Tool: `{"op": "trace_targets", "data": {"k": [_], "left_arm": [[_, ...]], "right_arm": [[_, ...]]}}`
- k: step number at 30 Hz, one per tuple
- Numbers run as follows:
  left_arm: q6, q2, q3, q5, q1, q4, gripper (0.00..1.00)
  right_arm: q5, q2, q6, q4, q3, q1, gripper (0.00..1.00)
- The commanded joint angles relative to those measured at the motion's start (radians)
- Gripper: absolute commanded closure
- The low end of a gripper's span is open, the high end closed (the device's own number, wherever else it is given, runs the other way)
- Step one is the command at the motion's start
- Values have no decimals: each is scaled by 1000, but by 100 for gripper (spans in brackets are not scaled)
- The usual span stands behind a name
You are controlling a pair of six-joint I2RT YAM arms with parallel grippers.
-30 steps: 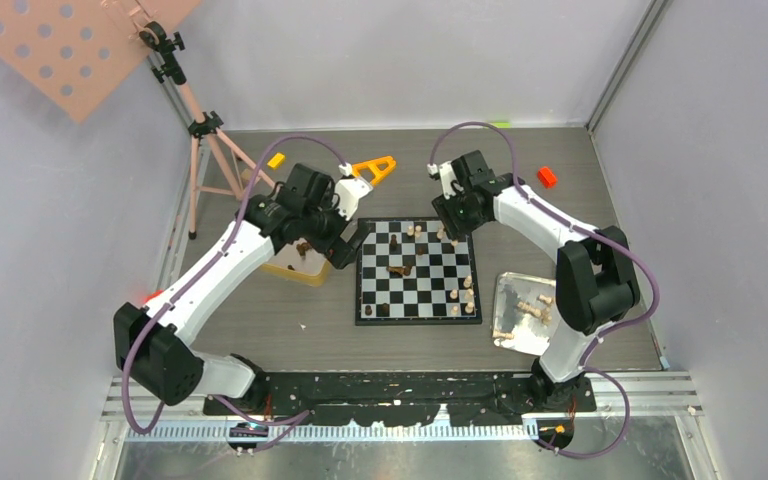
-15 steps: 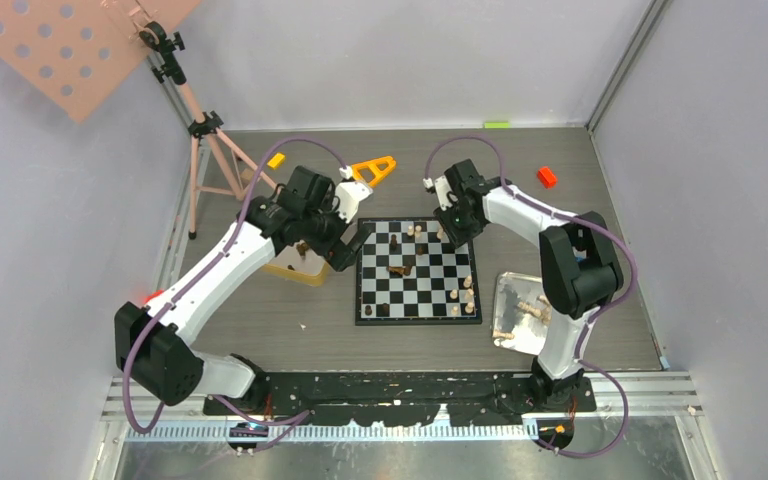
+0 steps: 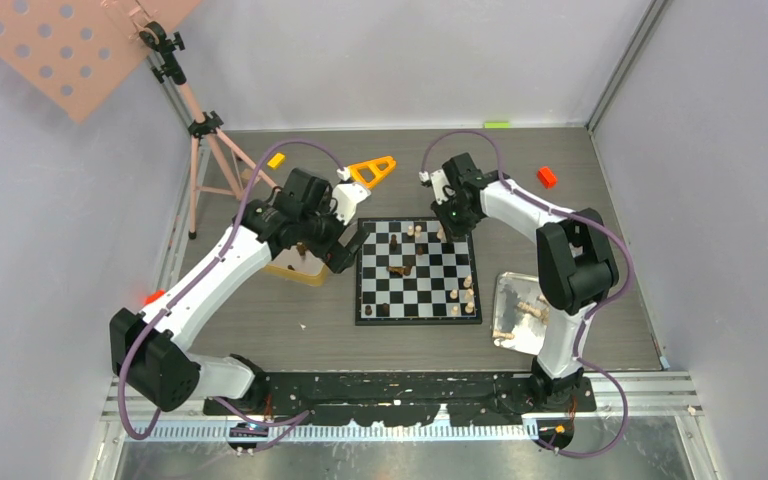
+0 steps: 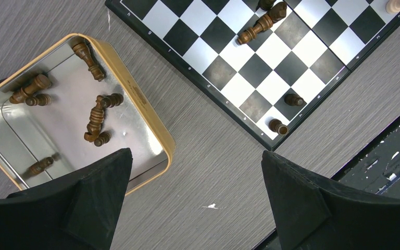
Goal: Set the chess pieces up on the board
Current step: Adjust the chess piece on the chessboard, then pick up the chess piece from the chessboard.
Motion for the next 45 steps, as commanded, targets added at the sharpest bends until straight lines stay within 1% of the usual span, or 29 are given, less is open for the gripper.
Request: {"op": "trace_targets", "data": {"k": [1, 10, 13, 15, 16, 17, 18, 19, 20, 23, 28, 37, 45], "left_arm": [[19, -32, 8, 5, -5, 22, 2], [20, -36, 11, 8, -5, 19, 2], [20, -41, 8, 7, -5, 19, 2], [21, -45, 6, 6, -5, 19, 2], [22, -47, 5, 5, -5, 19, 2], [23, -49, 4, 5, -5, 17, 2], [23, -49, 4, 4, -5, 18, 2], [24, -51, 4, 4, -4, 17, 2], [25, -51, 4, 4, -5, 18, 2], [25, -52, 4, 5, -5, 18, 2], [27, -53, 4, 5, -5, 16, 2], [30, -54, 6, 1, -5, 16, 2], [30, -55, 9, 2, -5, 15, 2]], "right_arm": [[-20, 16, -2, -2, 42, 2, 86], [9, 44, -9, 4, 63, 2, 87], [8, 50, -4, 4, 71, 3, 84], [4, 46, -1, 2, 75, 2, 76], [3, 39, 2, 1, 78, 2, 70], [1, 35, 4, -3, 79, 2, 67], [2, 26, 6, -7, 85, 2, 61], [1, 21, 7, -17, 88, 2, 58], [1, 9, 9, -24, 97, 2, 53], [2, -20, 16, -38, 118, 2, 45], [18, -30, 36, -37, 169, 2, 46], [57, 89, 69, -37, 271, 2, 54], [65, 138, 77, -40, 294, 1, 57]]}}
